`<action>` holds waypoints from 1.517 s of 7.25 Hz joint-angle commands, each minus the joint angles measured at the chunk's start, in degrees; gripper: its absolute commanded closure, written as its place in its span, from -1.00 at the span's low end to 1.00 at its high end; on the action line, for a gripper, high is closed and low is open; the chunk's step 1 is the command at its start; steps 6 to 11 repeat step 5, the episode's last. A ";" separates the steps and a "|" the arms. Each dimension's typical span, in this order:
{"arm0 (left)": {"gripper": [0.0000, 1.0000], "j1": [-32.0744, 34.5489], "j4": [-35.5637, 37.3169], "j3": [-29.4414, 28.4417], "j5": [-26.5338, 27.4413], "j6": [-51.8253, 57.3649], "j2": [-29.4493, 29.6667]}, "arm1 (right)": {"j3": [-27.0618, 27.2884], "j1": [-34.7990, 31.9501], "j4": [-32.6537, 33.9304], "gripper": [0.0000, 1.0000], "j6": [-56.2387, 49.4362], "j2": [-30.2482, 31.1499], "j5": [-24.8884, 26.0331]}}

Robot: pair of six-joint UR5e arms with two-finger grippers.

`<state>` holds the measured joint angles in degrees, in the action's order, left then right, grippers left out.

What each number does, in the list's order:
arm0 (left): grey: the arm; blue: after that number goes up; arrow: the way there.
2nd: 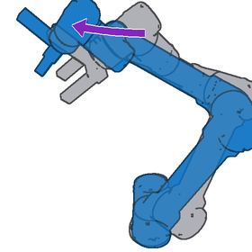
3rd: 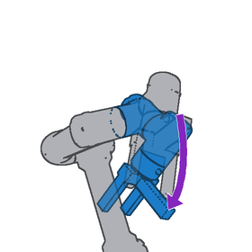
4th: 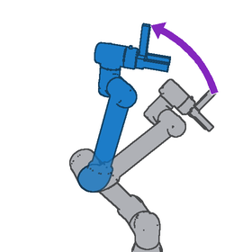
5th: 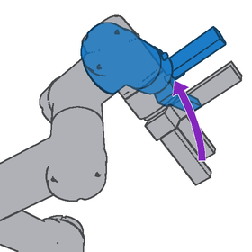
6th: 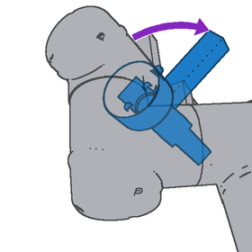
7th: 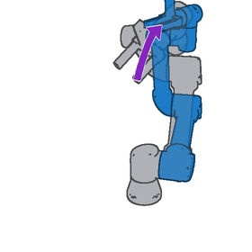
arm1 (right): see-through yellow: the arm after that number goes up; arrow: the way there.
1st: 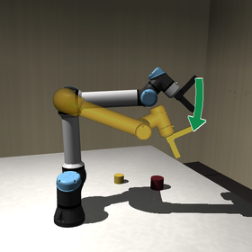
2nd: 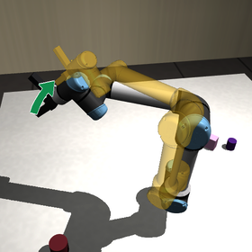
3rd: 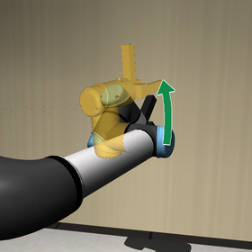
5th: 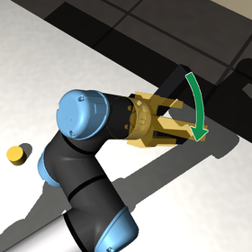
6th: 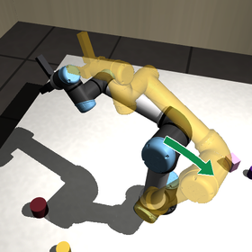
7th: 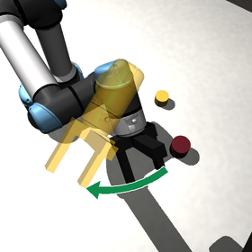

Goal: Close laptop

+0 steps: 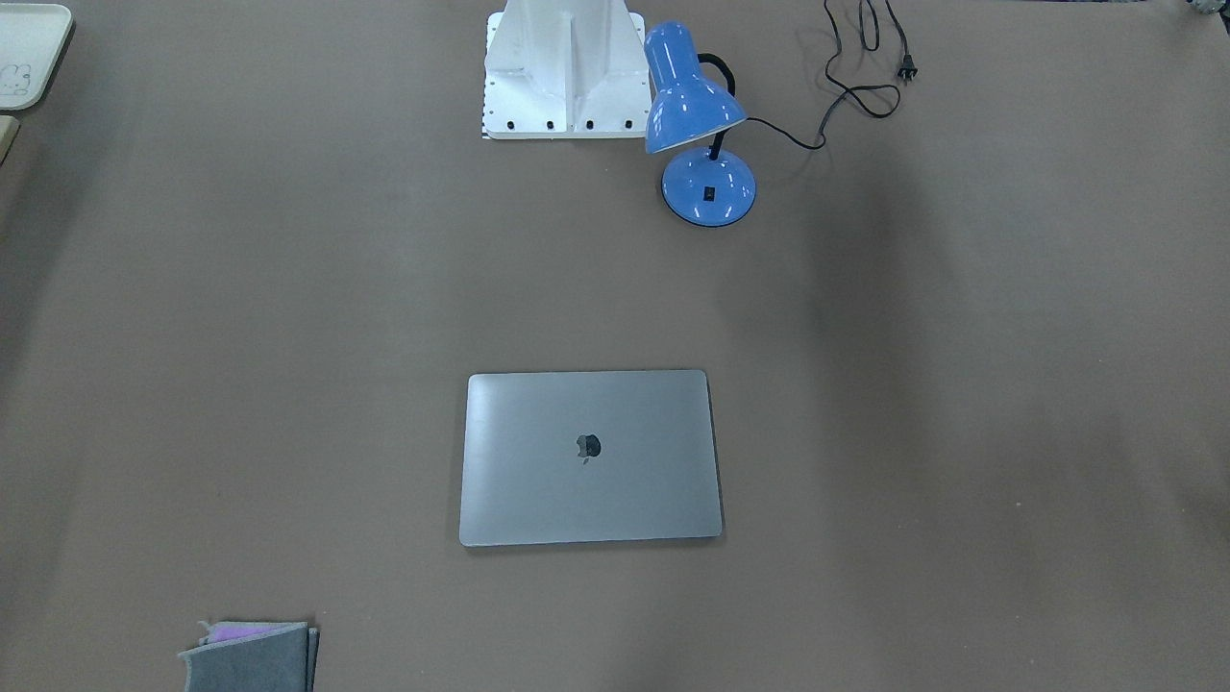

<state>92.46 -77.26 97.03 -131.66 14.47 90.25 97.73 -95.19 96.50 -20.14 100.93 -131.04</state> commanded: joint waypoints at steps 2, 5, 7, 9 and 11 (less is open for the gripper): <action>-0.96 0.08 0.00 -0.09 0.09 -0.05 -0.24 | 0.01 0.00 0.00 -1.00 0.02 -0.03 0.00; -0.96 0.00 0.00 0.00 0.09 -0.05 -0.86 | 0.27 0.09 -0.09 -1.00 0.02 -0.03 0.00; -0.96 0.00 0.00 0.00 0.09 -0.05 -0.86 | 0.27 0.09 -0.09 -1.00 0.02 -0.03 0.00; -0.96 0.00 0.00 0.00 0.09 -0.05 -0.86 | 0.27 0.09 -0.09 -1.00 0.02 -0.03 0.00; -0.96 0.00 0.00 0.00 0.09 -0.05 -0.86 | 0.27 0.09 -0.09 -1.00 0.02 -0.03 0.00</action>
